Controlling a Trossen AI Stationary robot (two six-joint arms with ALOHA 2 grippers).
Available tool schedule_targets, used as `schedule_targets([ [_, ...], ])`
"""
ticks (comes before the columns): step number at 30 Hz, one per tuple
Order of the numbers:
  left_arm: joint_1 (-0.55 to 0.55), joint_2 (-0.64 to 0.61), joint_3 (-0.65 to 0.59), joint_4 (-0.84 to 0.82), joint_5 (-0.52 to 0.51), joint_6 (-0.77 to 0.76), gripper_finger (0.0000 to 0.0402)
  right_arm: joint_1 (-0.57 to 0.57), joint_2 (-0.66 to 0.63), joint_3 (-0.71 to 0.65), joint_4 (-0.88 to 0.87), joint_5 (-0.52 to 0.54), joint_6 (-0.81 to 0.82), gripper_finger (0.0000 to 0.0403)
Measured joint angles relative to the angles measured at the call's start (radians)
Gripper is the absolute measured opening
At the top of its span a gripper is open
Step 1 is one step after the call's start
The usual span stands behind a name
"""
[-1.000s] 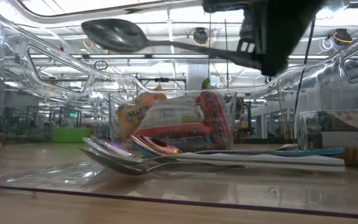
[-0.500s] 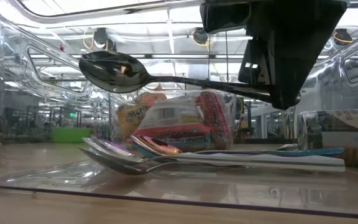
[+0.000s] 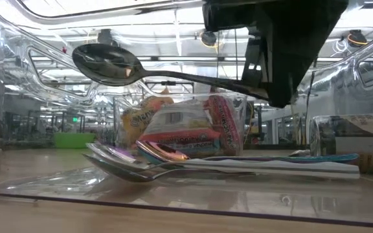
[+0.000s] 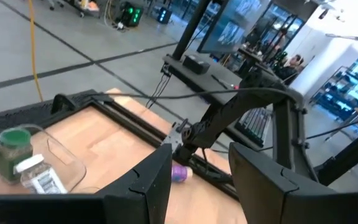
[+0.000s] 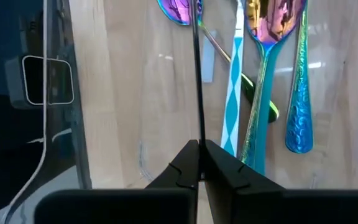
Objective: Pick & Place Food Item
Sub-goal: Put the black spoon into the bottom transparent bin, then put the violet seasoning bottle into the top transparent bin
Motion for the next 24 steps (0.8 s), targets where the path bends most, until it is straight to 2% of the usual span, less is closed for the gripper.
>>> schedule_targets([
  [6,0.000,0.007,0.000,0.001,0.000,-0.014,0.0166,-0.004,0.000,0.000,0.023,-0.003,-0.001,0.0040],
  [13,0.000,-0.004,0.000,0.006,0.011,-0.013,0.0166,-0.029,-0.016,0.000,0.038,-0.037,-0.008,0.0100],
  [19,0.000,-0.003,0.000,0.003,0.011,0.004,0.0166,-0.067,-0.102,0.000,0.054,-0.029,-0.014,0.0135],
  [24,0.000,-0.002,0.000,0.002,0.011,0.001,0.0166,-0.102,-0.226,-0.001,0.084,-0.020,-0.089,0.0140],
])
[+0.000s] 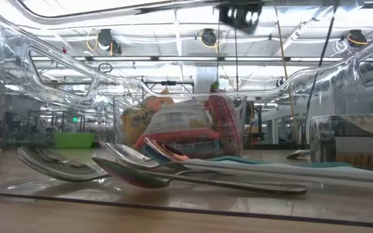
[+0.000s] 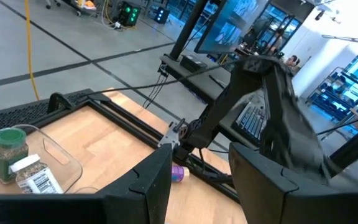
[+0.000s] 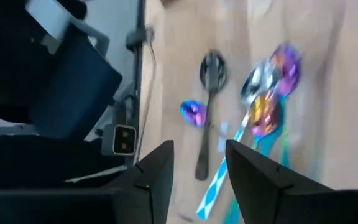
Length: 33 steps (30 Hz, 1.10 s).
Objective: Pick & Place Food Item
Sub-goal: Put the violet seasoning bottle into the top transparent bin
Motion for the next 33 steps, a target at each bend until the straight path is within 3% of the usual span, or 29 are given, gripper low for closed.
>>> schedule_targets([
  [8,0.000,0.000,0.000,0.000,0.000,-0.003,0.0166,0.009,-0.253,-0.036,0.037,0.229,-0.147,0.0133],
  [13,0.000,0.000,0.000,0.000,0.000,-0.003,0.0166,0.036,-0.436,-0.160,0.145,0.373,-0.185,0.0132],
  [17,0.000,0.000,0.000,0.000,0.000,-0.003,0.0166,0.042,-0.570,-0.295,0.255,0.404,-0.135,0.0133],
  [24,0.000,0.000,0.000,0.000,0.000,-0.002,0.0166,0.042,-0.724,-0.606,0.647,0.411,0.034,0.0131],
  [33,0.000,0.000,0.000,0.000,0.000,-0.002,0.0166,0.033,-0.732,-0.951,1.346,0.416,0.004,0.0132],
])
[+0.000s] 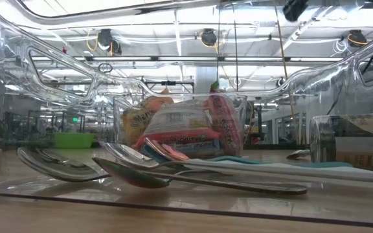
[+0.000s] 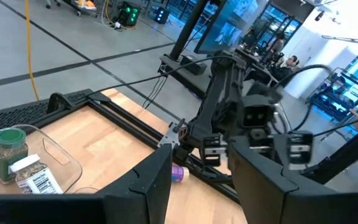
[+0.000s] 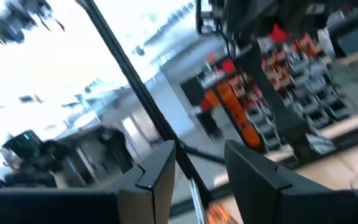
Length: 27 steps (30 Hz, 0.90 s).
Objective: Pick & Place Food Item
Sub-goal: Put the violet seasoning bottle into the top transparent bin
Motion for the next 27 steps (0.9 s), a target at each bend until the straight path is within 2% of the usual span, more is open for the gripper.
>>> schedule_targets([
  [3,0.000,0.000,0.000,0.000,0.000,0.000,0.0166,-0.013,0.021,-0.069,0.143,0.005,0.044,0.0132],
  [6,0.000,0.000,0.000,0.000,0.000,0.000,0.0166,-0.034,0.029,-0.084,0.178,-0.013,0.105,0.0132],
  [10,0.000,0.000,0.000,0.000,0.000,0.000,0.0166,-0.029,0.030,-0.058,0.172,-0.092,-0.023,0.0132],
  [13,0.000,0.000,0.000,0.000,0.000,0.000,0.0166,-0.017,0.028,-0.003,0.105,-0.108,-0.118,0.0130],
  [16,0.000,0.000,0.000,0.000,0.000,0.000,0.0166,-0.011,0.028,0.091,-0.151,-0.110,-0.200,0.0128],
  [24,0.000,0.000,0.000,0.000,0.000,0.000,0.0166,-0.048,0.050,0.459,-1.298,-0.162,-0.357,0.0126],
  [27,0.000,0.000,0.000,0.010,-0.001,0.000,0.0166,-0.086,0.055,0.536,-1.544,-0.161,-0.310,0.0126],
])
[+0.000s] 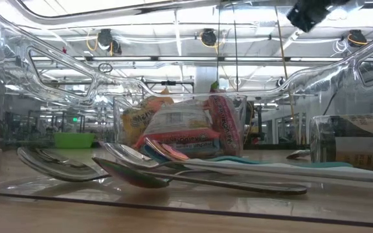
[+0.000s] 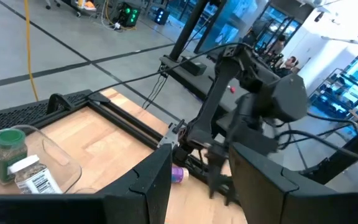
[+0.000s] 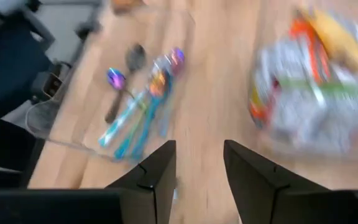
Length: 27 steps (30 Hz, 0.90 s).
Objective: Pick & Place Food Item
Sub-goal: Put the violet seasoning bottle into the top transparent bin
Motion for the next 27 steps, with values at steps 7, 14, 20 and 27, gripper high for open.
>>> schedule_targets([
  [7,0.000,0.000,0.000,0.033,0.000,0.000,0.0166,-0.067,-0.005,0.027,-0.312,-0.003,0.306,0.0125],
  [14,0.007,0.000,0.000,0.086,-0.001,0.001,0.0166,-0.164,-0.005,0.027,-0.500,0.001,0.461,0.0127],
  [20,0.008,0.000,0.001,0.098,0.035,0.141,0.0166,-0.245,-0.005,0.015,-0.559,-0.035,0.515,0.0164],
  [27,0.007,0.000,0.001,0.075,0.053,0.186,0.0166,-0.353,-0.003,-0.107,-0.524,-0.176,0.526,0.0245],
])
